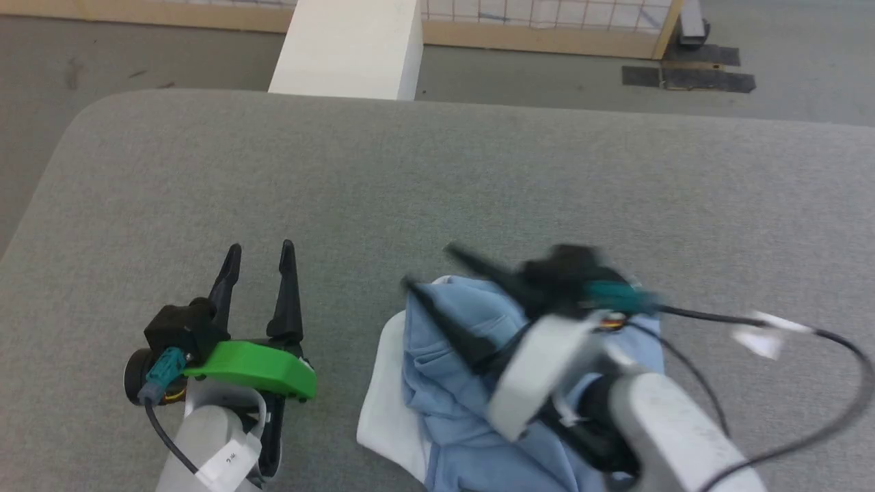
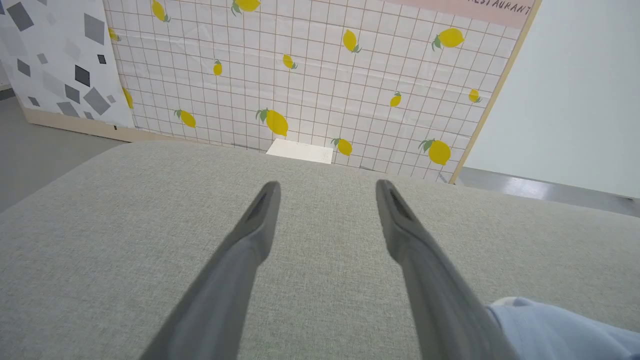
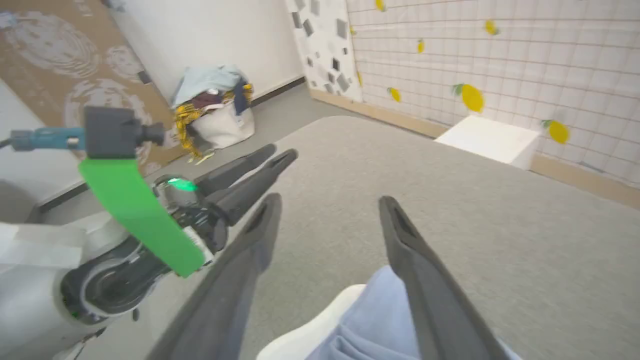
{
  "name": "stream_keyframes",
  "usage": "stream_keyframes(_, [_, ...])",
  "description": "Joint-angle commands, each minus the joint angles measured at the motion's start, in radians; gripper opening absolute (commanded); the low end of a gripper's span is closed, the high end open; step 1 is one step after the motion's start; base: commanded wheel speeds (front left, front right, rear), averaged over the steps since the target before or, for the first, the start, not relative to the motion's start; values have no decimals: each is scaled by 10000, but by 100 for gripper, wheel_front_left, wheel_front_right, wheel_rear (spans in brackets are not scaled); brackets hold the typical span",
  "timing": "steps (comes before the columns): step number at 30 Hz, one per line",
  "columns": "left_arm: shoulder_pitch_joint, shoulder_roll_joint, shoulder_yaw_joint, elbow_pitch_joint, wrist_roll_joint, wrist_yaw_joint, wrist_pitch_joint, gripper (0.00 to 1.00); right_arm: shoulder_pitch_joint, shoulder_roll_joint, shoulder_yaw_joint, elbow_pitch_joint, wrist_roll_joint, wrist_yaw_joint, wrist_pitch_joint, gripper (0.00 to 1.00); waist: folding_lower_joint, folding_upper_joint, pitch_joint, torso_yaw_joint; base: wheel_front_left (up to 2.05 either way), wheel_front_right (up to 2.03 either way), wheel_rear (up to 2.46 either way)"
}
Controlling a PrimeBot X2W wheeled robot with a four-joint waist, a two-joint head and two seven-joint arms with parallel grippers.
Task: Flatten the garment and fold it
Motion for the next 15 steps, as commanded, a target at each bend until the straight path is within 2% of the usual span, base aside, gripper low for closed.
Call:
stream_keyframes(1, [129,5,59,-31,180,-62,-38,100,440,-21,-558,-417,11,-15,-724,100,0,0,-258,-274,0,0,0])
stream_keyframes(2, [168,10,84,-47,191,-62,-38,100,690,-21,-983,-671,-21,-15,-1158,100,0,0,-304,-333,0,0,0])
stream_keyframes(3, [296,25,147,-103,229,-64,-38,100,1715,-21,-2505,-1282,-235,-15,-2219,100,0,0,-420,-524,0,0,0])
stream_keyframes(6, [370,41,186,-139,253,-72,-38,100,2602,-21,-3748,-1499,-480,-15,-2691,100,0,0,-458,-661,0,0,0])
stream_keyframes(11, [394,45,227,-192,281,-79,-38,100,3703,-21,-5240,-993,-626,-15,-2450,100,0,0,-443,-784,0,0,0])
stream_keyframes(15, [389,42,231,-194,298,-95,-38,100,4098,-21,-5567,-333,-313,-15,-1451,100,0,0,-428,-807,0,0,0])
